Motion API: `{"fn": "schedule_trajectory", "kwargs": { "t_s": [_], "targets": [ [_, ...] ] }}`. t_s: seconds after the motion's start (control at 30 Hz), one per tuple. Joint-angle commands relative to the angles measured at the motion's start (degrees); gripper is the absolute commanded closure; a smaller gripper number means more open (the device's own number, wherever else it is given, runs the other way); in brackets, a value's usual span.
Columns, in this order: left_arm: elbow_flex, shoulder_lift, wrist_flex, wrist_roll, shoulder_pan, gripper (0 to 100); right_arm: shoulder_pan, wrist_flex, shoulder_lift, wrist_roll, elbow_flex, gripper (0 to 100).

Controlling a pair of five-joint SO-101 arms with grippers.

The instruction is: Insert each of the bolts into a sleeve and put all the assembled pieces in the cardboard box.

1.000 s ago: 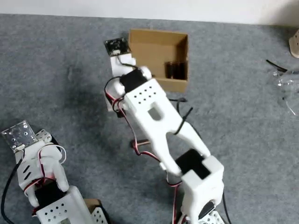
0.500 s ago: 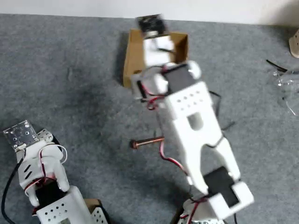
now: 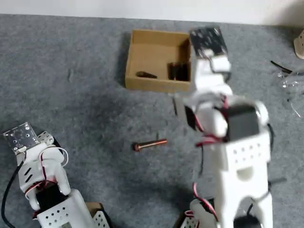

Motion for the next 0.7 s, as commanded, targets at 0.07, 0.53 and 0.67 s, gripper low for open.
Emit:
{"fn": "schedule_trajectory", "kwargs": {
  "t_s": [0.07, 0.53, 0.67],
  "targets": [
    [-0.4, -0.1, -1.1, 0.0, 0.9, 99, 7.3, -3.3, -13.8, 4.7, 18.2, 99.3],
    [-0.4, -0.1, -1.0, 0.0, 1.0, 99, 24.5, -46.8, -20.6, 9.4, 67.4, 99.3],
    [-0.4, -0.1, -1.0, 0.0, 1.0, 99, 22.1, -47.3, -20.3, 9.2, 68.8, 99.3]
  ]
}}
